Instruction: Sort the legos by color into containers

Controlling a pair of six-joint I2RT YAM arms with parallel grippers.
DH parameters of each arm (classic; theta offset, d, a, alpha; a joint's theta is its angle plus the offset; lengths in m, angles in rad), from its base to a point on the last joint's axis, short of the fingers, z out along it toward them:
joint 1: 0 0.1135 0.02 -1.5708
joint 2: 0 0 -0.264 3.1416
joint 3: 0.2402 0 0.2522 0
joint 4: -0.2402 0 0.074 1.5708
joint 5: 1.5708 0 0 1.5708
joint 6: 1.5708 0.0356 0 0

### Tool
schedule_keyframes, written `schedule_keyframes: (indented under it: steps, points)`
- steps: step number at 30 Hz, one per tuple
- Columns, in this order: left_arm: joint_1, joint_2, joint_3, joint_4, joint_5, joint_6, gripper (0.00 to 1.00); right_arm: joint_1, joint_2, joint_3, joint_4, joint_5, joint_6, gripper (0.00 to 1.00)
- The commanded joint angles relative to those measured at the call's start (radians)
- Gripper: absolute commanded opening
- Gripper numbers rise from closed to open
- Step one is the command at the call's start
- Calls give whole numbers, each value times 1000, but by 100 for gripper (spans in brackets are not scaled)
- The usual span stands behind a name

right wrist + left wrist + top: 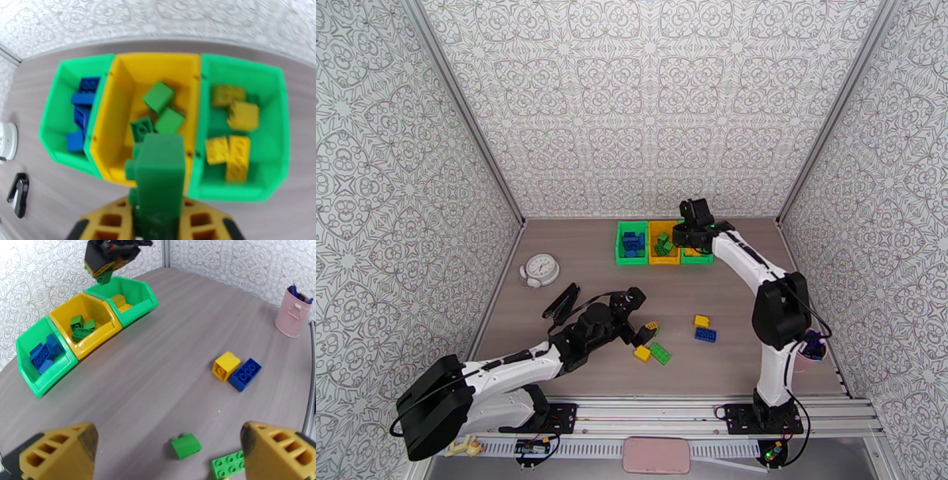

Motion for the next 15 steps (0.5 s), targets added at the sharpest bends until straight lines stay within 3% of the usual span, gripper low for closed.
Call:
schedule_keyframes:
  steps: [1, 7, 11, 15]
  points:
    - [-12, 8, 46, -52, -43, -46, 100, 6, 107, 128, -18, -73, -20, 20]
    - [-32, -41, 81, -215, -113, -122, 100, 10, 235, 272, -23, -40, 9, 28]
    - [-31, -63, 109, -311, -119, -160, 100, 11, 246, 299, -35, -56, 6, 38]
    - [-18, -73, 133, -377, -118, -240, 100, 11, 199, 243, -18, -79, -3, 56]
